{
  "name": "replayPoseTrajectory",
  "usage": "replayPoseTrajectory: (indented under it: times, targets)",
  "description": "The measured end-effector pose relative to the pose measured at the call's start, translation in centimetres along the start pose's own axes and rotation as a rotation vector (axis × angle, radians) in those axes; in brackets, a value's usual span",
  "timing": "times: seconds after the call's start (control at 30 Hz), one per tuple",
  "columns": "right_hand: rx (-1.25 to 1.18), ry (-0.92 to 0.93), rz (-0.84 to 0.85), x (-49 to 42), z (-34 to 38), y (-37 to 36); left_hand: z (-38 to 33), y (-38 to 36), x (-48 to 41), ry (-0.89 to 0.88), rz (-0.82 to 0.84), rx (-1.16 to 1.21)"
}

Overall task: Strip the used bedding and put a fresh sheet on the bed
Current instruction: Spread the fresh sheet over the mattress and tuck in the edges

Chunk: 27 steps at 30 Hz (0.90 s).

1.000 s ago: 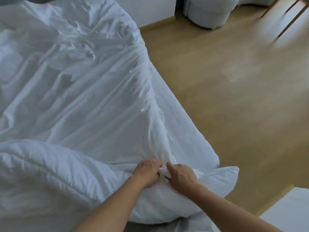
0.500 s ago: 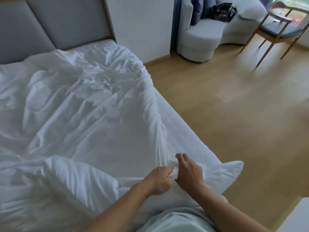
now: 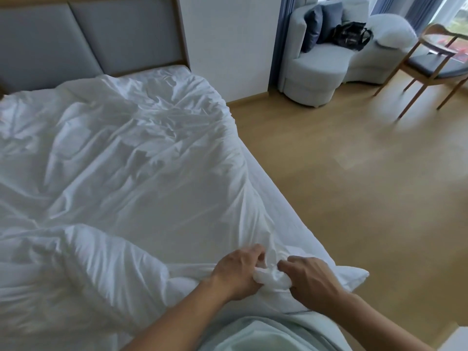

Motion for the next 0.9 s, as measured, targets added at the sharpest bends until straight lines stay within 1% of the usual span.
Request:
replayPoseTrajectory:
  times: [0.03, 0.07, 0.1, 0.13, 0.17, 0.2, 0.23, 0.27, 0.3, 0.37, 0.4, 0.5, 0.6, 0.63, 0.7, 0.77, 0.8, 0.83, 0.9]
  targets:
    - [0.004, 0.017, 0.005, 0.7, 0.4, 0.5, 0.0, 0.0, 0.2, -0.01, 0.006, -0.009]
    - [0.019, 0.031, 0.012, 1.4, 0.7, 0.9, 0.1, 0.1, 0.3, -0.027, 0.081, -0.013]
    - [0.028, 0.055, 0.004, 1.9, 1.0, 1.1, 0.4, 0.5, 0.2, -0.04, 0.202, 0.033]
    - [0.025, 0.088, 0.001, 2.2, 1.3, 1.2, 0.7, 1.1, -0.2, -0.016, 0.301, 0.121]
    - [0.026, 0.119, 0.003, 2.4, 1.7, 1.2, 1.1, 1.9, -1.1, 0.055, 0.284, 0.183]
    - [0.032, 0.139, 0.008, 2.4, 2.1, 1.1, 2.1, 3.0, -2.8, 0.183, 0.157, 0.173]
    - [0.038, 0.157, 0.009, 2.3, 2.4, 0.9, 3.0, 4.1, -4.3, 0.328, -0.001, 0.073]
    - [0.044, 0.182, 0.003, 2.3, 2.7, 0.7, 3.9, 4.7, -5.6, 0.458, -0.073, -0.08]
    - [0.045, 0.201, -0.002, 2.3, 3.0, 0.5, 4.5, 4.7, -6.6, 0.522, -0.049, -0.19]
    - [0.022, 0.214, -0.001, 2.3, 3.1, 0.2, 4.8, 3.3, -7.7, 0.487, 0.119, -0.242]
    - [0.008, 0.218, 0.002, 2.3, 2.9, 0.1, 4.9, 2.5, -8.0, 0.452, 0.159, -0.23]
    - [-0.044, 0.179, 0.035, 1.7, 1.7, -0.1, 4.7, 1.6, -7.8, 0.371, 0.13, -0.193]
    - [-0.163, 0.042, 0.055, 0.4, -0.2, -0.7, 4.7, 2.3, -6.3, 0.241, 0.196, -0.151]
    - [-0.193, -0.008, 0.027, -0.2, -0.6, -0.9, 5.0, 2.5, -5.4, 0.214, 0.222, -0.105]
    - [-0.247, -0.133, -0.088, -1.8, -1.5, -1.0, 5.1, 3.0, -3.3, 0.188, 0.265, 0.027]
    - [-0.304, -0.214, -0.18, -4.1, -2.4, -1.1, 4.7, 3.5, -1.3, 0.191, 0.299, 0.244]
    - [-0.32, -0.212, -0.177, -5.3, -2.7, -1.2, 4.5, 3.8, -0.6, 0.182, 0.306, 0.343]
    - [-0.322, -0.185, -0.137, -6.6, -2.7, -1.5, 4.3, 4.2, 0.0, 0.164, 0.307, 0.421]
    - [-0.283, -0.089, -0.012, -9.0, -1.7, -2.0, 3.9, 5.1, 0.8, 0.129, 0.304, 0.52]
Point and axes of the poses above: each hand's wrist, its own x-axis away from the middle knuckle, its own y-axis out of the back of the hand, z = x × y, the point moved 3 cm from there along -x, towards the middle knuckle, and after that the axes turned 9 degrees about -x, right-handed, at the moved point
